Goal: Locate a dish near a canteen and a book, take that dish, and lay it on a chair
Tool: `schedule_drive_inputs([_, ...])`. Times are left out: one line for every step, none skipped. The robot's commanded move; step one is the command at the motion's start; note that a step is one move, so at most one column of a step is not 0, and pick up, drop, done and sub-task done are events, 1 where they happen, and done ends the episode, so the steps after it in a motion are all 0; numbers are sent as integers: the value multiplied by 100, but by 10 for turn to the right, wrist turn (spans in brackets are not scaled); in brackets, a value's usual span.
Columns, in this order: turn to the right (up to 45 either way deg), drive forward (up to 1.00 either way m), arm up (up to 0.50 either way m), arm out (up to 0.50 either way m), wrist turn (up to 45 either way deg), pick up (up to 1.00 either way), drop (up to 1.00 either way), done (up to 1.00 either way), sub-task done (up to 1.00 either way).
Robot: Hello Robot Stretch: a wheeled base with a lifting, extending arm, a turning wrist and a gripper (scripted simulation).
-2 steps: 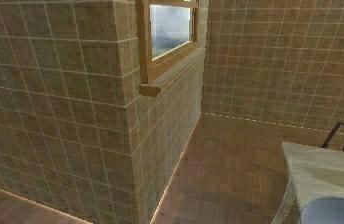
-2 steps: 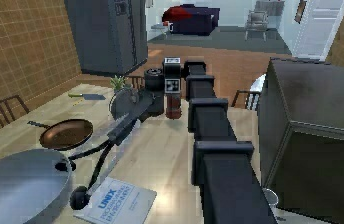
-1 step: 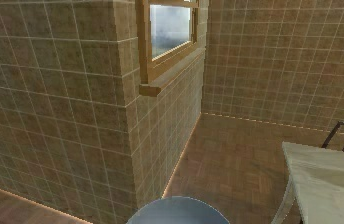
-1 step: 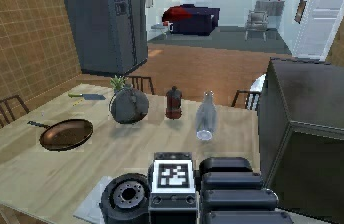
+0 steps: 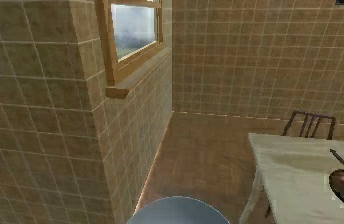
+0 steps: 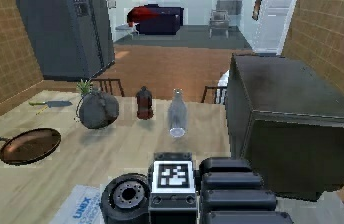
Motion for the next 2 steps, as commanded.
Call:
schedule_drive_inputs([0, 100, 0, 0, 0, 0, 0, 0, 0])
schedule_drive_inputs([120, 0, 0, 0, 0, 0, 0, 0, 0])
